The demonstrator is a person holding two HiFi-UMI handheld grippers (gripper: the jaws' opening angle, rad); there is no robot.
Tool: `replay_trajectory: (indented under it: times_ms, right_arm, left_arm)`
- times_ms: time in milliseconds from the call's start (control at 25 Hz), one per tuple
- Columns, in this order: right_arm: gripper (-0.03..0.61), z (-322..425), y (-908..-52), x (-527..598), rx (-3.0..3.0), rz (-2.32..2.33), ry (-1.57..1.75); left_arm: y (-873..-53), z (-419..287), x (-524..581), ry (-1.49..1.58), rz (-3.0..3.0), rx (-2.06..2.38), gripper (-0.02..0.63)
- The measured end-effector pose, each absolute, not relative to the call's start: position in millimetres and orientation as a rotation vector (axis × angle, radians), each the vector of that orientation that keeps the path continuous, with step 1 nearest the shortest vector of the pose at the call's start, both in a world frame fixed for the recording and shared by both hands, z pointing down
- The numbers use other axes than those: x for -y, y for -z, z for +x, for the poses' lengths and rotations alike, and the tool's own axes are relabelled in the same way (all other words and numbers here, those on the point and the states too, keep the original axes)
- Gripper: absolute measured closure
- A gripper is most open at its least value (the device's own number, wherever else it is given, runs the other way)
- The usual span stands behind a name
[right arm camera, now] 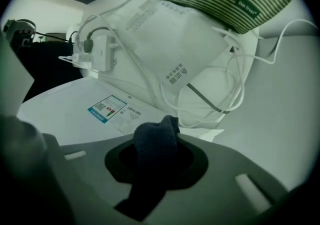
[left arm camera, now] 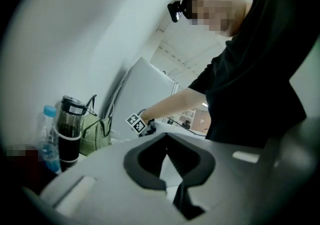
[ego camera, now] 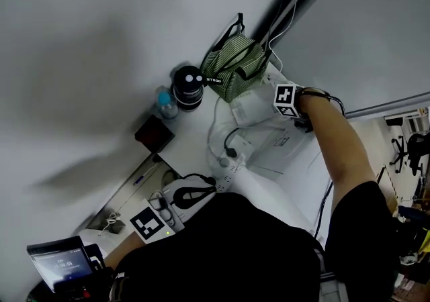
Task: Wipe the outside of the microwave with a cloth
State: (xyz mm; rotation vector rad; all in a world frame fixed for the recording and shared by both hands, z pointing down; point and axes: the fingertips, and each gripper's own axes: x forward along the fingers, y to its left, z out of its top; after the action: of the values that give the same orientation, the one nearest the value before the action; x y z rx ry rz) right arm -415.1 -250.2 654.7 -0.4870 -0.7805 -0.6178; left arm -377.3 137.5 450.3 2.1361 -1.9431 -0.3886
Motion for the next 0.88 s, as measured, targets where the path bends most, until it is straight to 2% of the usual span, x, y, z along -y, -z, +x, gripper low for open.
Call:
replay_trajectory:
  times_ms: [400, 600, 760, 880]
  right_arm:
    - [0.502, -414.1, -699.5, 252.7, 0.756, -0.461, 0.605]
    - [0.500, -432.6, -617.2, 208.4, 0.914, -0.652, 0.580]
    - [0.499, -414.3, -533.4, 170.3, 0.911, -0.781, 0.614]
    - [0.499, -399.0, -536.3, 168.1, 0.813, -0.778, 0.635]
  left_arm:
    - [-460.9, -378.9, -155.4, 0.370, 2.059, 1.952, 0.611]
    - [-449.6, -377.2, -150.3, 0.383, 2.107, 1.954, 0.611]
    - [-442.4, -370.8, -141.4, 0.397, 2.181, 1.912, 0.611]
    - [-439.7, -370.2, -139.1, 0.417, 2.196, 1.900, 0.611]
